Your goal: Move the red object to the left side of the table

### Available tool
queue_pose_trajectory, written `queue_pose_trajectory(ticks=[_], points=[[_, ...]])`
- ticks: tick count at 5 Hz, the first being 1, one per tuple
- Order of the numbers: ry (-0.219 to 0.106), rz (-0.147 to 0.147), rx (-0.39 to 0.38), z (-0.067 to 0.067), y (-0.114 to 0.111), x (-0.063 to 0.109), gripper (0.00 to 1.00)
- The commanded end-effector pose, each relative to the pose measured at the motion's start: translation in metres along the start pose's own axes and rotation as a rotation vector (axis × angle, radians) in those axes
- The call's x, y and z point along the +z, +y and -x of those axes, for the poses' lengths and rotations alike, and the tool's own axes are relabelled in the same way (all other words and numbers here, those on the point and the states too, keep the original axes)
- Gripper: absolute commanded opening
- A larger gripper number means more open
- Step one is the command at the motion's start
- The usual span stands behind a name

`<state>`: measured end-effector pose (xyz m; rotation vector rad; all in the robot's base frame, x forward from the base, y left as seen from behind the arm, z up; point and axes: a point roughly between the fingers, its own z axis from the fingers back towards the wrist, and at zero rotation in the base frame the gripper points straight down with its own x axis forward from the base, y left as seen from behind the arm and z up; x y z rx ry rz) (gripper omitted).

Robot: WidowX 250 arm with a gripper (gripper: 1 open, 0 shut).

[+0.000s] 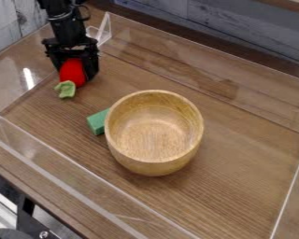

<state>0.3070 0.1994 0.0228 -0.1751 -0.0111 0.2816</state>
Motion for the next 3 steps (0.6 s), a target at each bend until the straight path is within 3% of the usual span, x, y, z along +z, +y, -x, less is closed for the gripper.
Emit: queue_pose_trajectory(ticks=[1,3], points=[[-0.021,-0.002,0.003,-0.009,-0.005,0.009,1.0],[0.017,0.021,-0.185,0.0,-0.02,0.02,1.0]])
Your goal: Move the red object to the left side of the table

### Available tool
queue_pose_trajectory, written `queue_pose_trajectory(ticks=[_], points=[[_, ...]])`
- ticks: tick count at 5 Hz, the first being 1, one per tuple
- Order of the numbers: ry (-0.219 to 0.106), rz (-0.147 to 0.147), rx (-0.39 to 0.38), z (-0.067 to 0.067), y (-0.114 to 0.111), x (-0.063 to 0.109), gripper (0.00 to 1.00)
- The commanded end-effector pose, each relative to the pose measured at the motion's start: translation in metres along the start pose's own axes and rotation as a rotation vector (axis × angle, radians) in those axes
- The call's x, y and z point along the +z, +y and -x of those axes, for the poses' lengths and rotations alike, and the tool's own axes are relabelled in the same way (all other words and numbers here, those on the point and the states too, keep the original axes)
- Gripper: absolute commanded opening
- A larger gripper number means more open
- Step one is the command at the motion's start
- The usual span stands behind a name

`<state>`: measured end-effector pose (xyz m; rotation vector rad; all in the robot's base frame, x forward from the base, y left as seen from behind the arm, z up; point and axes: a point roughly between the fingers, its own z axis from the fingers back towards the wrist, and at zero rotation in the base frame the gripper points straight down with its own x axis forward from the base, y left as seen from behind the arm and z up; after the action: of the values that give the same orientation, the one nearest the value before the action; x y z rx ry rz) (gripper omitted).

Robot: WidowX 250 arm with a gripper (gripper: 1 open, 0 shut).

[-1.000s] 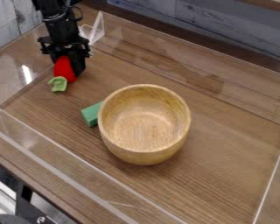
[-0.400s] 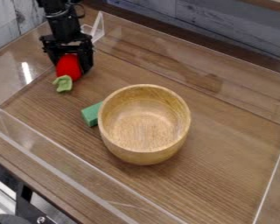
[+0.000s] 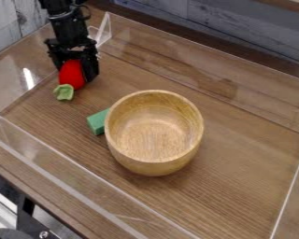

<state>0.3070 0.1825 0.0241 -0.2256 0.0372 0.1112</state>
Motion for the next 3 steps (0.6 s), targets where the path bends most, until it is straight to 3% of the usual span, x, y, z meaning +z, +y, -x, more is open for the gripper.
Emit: queue_pose_trajectory(ticks=[1,3], points=[[-0.053,-0.015,-0.018,-0.0047,-0.006,0.0251,1.0],[-0.058,0.009,0.0,-0.0122,-0.0049,0.035,1.0]])
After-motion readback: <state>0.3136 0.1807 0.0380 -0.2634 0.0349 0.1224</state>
